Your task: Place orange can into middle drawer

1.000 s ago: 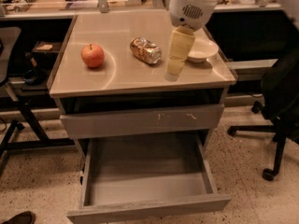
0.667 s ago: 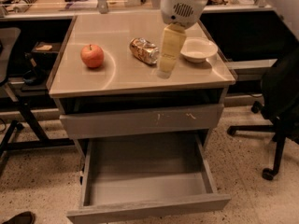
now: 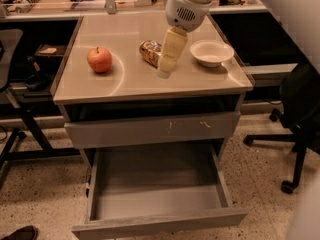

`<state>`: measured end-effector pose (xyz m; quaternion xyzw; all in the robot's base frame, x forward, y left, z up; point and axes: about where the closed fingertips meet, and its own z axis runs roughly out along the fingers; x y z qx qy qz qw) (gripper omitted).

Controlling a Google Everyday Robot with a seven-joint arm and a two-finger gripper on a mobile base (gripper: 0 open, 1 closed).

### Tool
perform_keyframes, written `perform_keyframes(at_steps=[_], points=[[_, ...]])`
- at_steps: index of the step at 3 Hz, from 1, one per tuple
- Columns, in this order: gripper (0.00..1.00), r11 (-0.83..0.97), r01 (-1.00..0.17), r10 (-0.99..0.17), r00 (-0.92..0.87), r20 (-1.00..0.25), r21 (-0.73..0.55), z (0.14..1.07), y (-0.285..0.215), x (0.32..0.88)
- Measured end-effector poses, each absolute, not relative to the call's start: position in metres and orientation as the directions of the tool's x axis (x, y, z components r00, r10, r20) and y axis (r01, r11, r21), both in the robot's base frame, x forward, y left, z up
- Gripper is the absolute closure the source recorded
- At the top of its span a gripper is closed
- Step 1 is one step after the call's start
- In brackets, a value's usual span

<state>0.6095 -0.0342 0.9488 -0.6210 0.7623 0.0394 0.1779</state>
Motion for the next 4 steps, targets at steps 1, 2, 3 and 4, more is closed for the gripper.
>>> perform_keyframes(at_steps=[1,2,3,4], points=[[0.0,0.29,-0.95,-0.908,-0.235,-0.347,-0.115,0.932,-0.03,0.656],[0.0,0.343,-0.936,-0.882,-0.291,-0.37,-0.082,0.923,-0.03,0.694],[0.0,0.384,-0.921,-0.86,-0.333,-0.386,-0.061,0.916,-0.028,0.72],[0.0,0.411,-0.911,-0.844,-0.361,-0.397,-0.044,0.908,-0.022,0.738]])
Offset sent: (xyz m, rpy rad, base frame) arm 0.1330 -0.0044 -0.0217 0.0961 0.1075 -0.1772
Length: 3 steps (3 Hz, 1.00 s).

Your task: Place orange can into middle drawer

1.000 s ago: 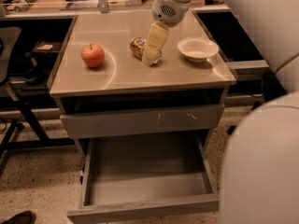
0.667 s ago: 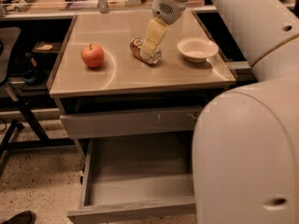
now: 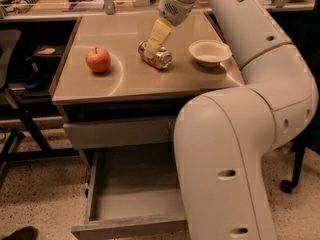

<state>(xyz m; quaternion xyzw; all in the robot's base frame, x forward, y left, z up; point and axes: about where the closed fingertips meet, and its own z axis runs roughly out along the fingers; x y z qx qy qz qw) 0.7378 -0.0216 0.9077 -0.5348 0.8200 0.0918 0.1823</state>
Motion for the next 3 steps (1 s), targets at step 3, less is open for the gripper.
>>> perform_keyframes(at_steps=[3], points=[[0.0,0.449,-0.893,-0.826,-0.412,-0.383,-0.008,0.875,0.003,0.766]])
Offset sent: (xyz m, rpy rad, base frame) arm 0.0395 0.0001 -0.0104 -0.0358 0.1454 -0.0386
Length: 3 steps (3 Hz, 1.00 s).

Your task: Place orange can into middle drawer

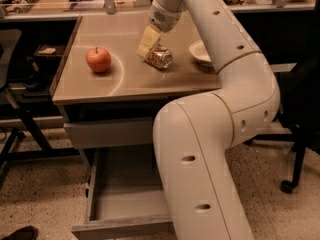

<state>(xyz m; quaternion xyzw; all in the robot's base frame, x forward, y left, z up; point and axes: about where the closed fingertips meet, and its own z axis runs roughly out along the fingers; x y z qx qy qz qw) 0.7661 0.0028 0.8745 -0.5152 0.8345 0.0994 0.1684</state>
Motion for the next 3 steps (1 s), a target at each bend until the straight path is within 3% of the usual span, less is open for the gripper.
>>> perform_keyframes(at_steps=[3], points=[[0.0,0.466,-0.884,-0.826,-0.449,-0.34,0.035,0.831,0.011,0.778]])
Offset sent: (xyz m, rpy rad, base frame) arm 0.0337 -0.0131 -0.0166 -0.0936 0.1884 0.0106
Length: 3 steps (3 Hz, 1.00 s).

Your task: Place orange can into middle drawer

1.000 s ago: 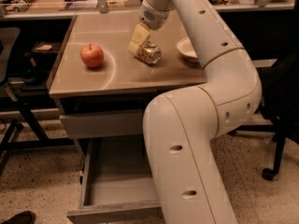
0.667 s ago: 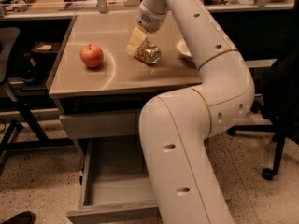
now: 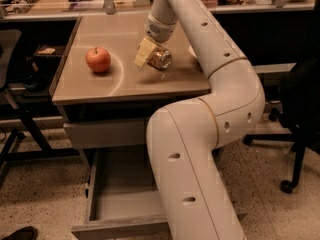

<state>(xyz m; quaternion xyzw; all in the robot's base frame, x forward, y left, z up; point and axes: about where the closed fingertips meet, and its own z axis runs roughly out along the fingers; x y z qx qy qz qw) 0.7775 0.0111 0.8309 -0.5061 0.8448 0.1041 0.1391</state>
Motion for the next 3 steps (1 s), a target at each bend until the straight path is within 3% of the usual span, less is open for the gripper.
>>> perform_keyframes(at_steps=[1,3], points=[[0.17,0.467,-0.884,-0.826,-0.449,-0.34,0.034,0.826,0.011,0.78],[0.64,0.475,-0.88,-0.813,-0.443,-0.378,0.01,0.822,0.02,0.795]])
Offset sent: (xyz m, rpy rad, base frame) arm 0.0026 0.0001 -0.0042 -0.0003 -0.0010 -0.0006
